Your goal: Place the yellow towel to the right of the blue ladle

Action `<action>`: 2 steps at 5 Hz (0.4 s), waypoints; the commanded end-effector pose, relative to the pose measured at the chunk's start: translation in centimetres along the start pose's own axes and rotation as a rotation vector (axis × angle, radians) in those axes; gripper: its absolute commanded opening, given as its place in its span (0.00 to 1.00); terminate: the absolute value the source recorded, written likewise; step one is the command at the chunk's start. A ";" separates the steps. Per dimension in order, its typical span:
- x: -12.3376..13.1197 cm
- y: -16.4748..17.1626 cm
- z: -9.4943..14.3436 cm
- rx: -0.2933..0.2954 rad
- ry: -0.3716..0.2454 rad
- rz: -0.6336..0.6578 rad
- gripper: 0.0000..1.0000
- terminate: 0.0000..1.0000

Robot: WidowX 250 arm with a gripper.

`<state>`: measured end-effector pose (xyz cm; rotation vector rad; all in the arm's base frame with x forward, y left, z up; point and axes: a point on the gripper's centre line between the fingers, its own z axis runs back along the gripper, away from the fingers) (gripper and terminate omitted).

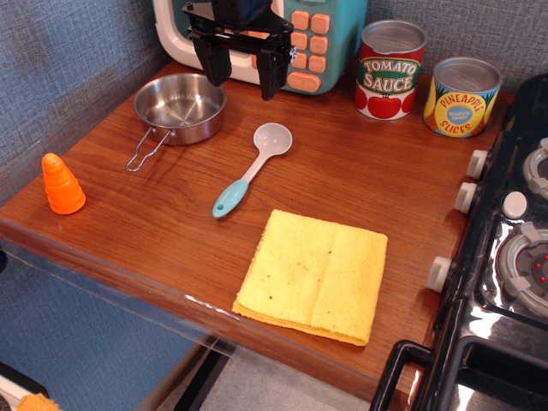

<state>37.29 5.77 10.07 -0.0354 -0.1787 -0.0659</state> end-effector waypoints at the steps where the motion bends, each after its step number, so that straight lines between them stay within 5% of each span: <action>1: 0.0 0.0 0.0 0.000 0.000 0.000 1.00 0.00; 2: -1.2 -1.8 -0.8 -0.011 0.010 -0.046 1.00 0.00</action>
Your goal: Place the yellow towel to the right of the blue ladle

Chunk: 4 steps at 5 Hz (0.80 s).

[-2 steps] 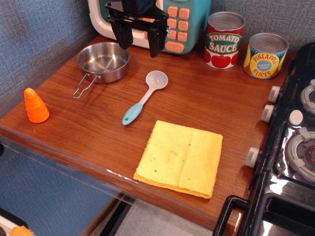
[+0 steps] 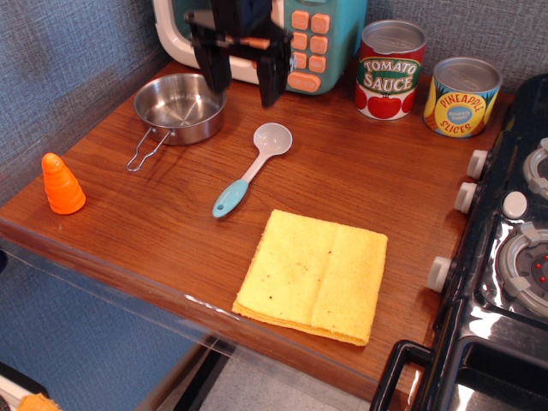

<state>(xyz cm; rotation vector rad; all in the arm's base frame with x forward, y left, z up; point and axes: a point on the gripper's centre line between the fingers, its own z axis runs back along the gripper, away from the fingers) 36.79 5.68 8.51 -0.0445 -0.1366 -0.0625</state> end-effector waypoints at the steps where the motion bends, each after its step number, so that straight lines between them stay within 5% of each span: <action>1: -2.6 -4.1 0.3 0.026 -0.056 -0.083 1.00 0.00; 4: -9.2 -12.2 -1.2 -0.003 -0.071 0.025 1.00 0.00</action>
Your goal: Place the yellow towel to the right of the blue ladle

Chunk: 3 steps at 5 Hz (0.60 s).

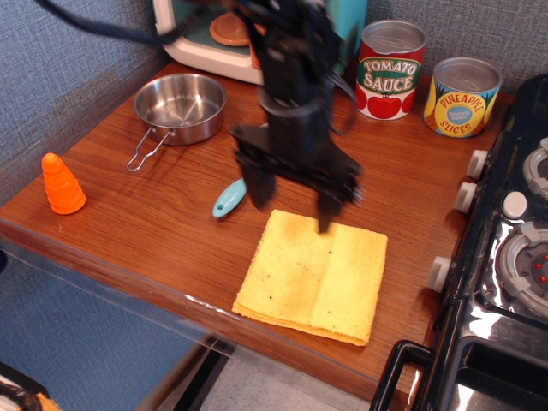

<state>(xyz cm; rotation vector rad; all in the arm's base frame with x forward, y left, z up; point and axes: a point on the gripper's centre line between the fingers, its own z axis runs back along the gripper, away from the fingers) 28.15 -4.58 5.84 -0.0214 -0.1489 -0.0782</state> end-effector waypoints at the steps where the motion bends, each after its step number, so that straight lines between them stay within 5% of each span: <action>1: -1.8 -3.0 -1.0 -0.010 -0.026 0.034 1.00 0.00; 3: -2.3 -2.9 -5.1 0.039 0.062 0.036 1.00 0.00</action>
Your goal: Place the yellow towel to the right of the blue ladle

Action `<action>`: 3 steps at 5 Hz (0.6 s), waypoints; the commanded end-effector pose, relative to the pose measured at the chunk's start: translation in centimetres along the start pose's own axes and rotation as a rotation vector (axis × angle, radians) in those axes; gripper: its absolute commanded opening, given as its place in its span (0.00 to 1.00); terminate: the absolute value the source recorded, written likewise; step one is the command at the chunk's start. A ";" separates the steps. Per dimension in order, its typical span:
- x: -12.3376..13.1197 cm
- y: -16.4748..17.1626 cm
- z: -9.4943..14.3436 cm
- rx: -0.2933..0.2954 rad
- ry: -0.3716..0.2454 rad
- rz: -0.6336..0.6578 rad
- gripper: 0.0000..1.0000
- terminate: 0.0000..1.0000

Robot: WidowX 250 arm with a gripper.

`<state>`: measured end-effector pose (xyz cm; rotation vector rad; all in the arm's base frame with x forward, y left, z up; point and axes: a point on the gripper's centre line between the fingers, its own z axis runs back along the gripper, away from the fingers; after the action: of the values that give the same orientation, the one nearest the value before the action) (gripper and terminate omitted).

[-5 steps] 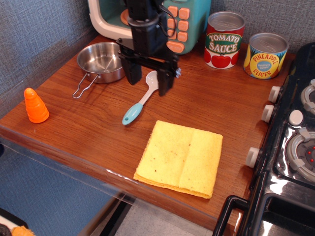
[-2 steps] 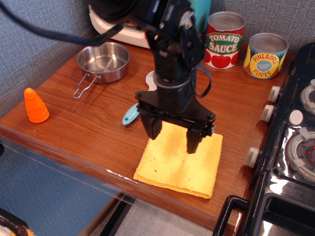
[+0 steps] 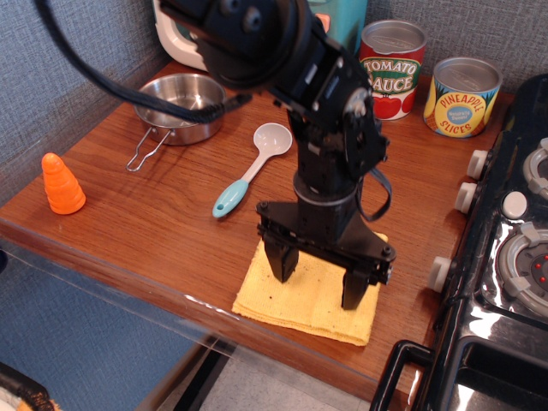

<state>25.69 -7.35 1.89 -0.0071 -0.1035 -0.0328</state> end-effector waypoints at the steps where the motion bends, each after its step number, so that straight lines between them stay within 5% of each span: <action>1: 0.7 0.5 -2.7 0.053 0.043 -0.007 1.00 0.00; 3: 1.7 0.3 -4.4 0.010 0.053 -0.097 1.00 0.00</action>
<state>28.03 -7.66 0.19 -0.0055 -0.0790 -0.1136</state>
